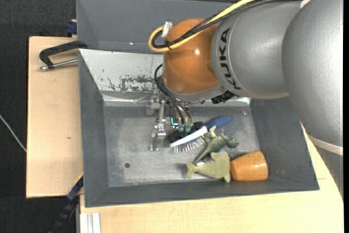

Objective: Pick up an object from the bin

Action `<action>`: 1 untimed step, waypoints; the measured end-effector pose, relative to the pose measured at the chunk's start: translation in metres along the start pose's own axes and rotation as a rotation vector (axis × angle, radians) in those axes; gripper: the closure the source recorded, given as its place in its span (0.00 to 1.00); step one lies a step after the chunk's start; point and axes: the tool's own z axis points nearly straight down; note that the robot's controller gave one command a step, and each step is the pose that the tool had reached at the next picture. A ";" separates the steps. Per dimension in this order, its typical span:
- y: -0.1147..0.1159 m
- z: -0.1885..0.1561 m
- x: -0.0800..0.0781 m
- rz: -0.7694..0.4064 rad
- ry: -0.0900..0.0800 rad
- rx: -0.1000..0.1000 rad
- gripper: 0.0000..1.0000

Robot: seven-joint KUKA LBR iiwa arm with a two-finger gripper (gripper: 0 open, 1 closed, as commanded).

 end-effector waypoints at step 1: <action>-0.066 0.064 -0.031 -0.023 -0.011 -0.004 0.00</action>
Offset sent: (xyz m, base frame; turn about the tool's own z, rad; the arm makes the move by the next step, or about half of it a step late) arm 0.0279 -0.0647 -0.0642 -0.0295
